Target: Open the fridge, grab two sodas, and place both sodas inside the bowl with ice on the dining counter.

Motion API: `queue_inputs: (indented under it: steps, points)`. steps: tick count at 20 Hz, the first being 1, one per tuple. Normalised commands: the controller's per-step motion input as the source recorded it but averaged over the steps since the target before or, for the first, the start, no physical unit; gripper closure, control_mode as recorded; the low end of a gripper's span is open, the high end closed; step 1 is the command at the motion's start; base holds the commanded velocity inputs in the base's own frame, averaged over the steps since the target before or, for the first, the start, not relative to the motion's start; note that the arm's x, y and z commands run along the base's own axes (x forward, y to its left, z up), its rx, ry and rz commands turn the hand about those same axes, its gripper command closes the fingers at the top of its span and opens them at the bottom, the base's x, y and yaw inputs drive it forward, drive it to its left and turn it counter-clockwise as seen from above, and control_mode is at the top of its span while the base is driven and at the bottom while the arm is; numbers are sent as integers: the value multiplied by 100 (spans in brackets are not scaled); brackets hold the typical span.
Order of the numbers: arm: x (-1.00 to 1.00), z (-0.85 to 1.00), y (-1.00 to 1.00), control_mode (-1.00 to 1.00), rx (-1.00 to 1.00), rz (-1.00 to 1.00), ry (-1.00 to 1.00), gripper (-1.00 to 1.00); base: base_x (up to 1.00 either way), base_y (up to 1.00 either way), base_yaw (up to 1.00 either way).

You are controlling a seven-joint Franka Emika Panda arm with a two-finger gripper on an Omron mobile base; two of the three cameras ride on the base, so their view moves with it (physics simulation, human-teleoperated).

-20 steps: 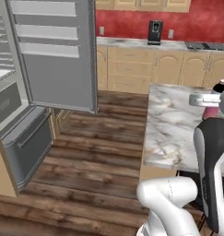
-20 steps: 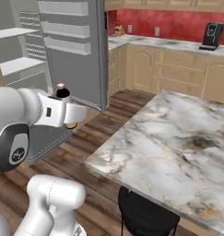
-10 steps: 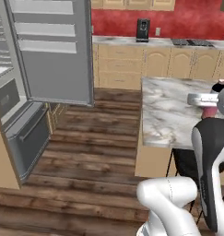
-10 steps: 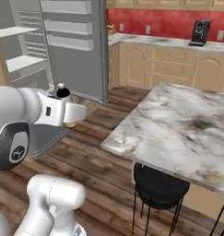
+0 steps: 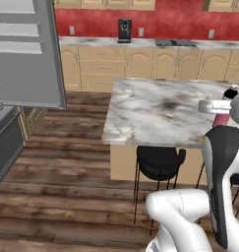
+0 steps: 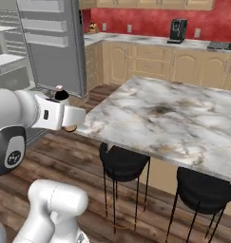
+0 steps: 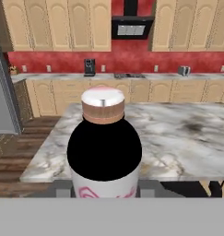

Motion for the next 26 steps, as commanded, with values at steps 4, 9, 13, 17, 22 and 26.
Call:
queue_inputs:
  steps: [4, 9, 13, 17, 22, 26]
  points:
    - [0, 0, 0, 100, 0, 0, 0, 100, -10, -100, -18]
    - [0, 0, 0, 100, 0, 0, 0, 100, 0, -100, -23]
    - [0, 0, 0, 100, 0, 0, 0, 100, 9, -100, -18]
    - [0, 0, 0, 100, 0, 0, 0, 100, 26, -96, -14]
    - [0, 0, 0, 100, 0, 0, 0, 100, 48, -89, -10]
    - [0, 0, 0, 100, 0, 0, 0, 100, 59, -74, -11]
